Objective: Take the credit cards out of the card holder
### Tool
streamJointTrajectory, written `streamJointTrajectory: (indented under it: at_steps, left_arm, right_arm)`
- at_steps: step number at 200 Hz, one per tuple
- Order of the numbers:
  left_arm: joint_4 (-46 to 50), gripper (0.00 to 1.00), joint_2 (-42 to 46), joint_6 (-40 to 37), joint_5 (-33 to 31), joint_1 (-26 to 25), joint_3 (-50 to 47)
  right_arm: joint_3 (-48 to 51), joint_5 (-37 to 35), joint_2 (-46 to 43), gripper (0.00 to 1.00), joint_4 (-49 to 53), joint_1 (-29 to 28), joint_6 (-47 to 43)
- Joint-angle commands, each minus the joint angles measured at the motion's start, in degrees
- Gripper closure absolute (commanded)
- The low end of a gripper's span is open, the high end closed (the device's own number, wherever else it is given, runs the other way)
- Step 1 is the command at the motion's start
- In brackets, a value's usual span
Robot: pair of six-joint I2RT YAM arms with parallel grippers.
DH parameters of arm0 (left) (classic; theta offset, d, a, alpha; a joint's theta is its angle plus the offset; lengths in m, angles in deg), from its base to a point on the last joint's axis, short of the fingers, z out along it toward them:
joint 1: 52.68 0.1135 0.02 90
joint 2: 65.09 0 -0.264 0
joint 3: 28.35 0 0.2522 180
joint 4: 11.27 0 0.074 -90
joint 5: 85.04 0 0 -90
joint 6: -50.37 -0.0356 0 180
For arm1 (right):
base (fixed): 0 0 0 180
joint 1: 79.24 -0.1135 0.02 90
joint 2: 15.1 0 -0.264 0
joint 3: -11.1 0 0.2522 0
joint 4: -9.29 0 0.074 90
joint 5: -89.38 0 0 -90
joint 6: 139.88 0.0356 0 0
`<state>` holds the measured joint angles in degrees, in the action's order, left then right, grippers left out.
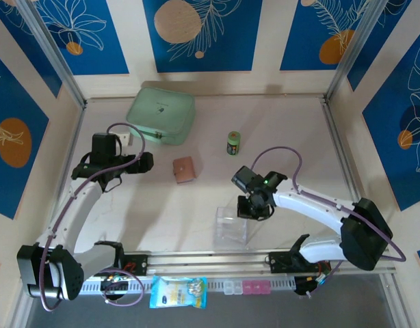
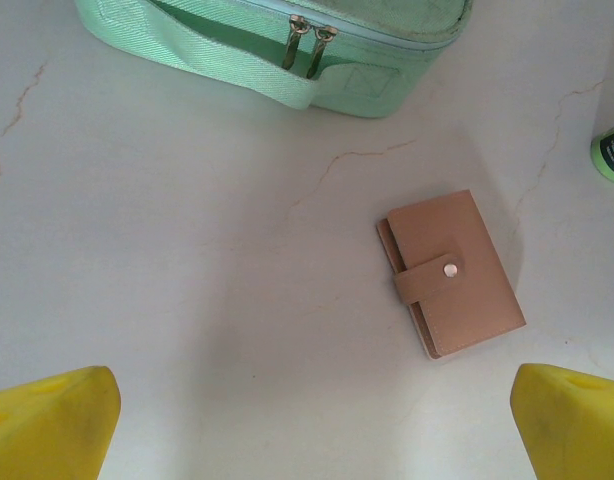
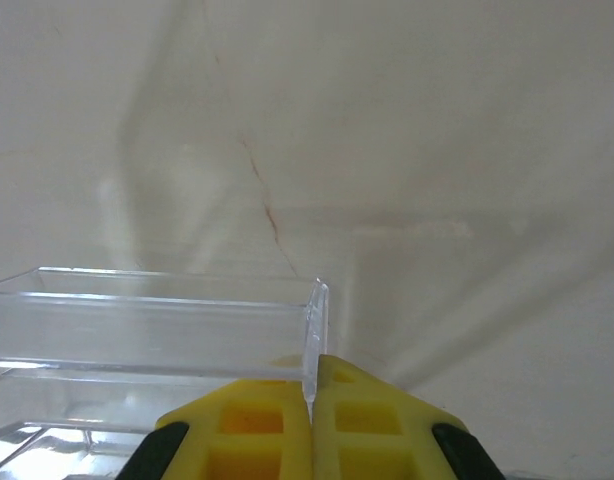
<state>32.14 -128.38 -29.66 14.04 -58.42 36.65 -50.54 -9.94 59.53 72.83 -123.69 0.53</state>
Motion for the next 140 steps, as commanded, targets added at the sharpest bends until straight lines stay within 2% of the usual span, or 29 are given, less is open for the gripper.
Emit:
streamJointTrajectory:
  at_steps: [1, 64, 140]
  left_arm:
    - [0.8, 0.0, -0.3, -1.4, 1.4, -0.1, -0.7]
    - [1.1, 0.0, -0.8, -1.6, 1.3, -0.1, -0.7]
    - [1.5, 0.0, -2.1, -2.0, 0.9, -0.1, -0.6]
  right_arm:
    - [-5.2, -0.7, 2.0, 1.0, 1.1, 3.2, -4.4]
    - [-21.8, 0.9, 17.0, 1.0, 0.5, 16.3, -18.6]
    - [-40.8, 0.6, 35.4, 1.0, 4.2, 22.4, -27.5]
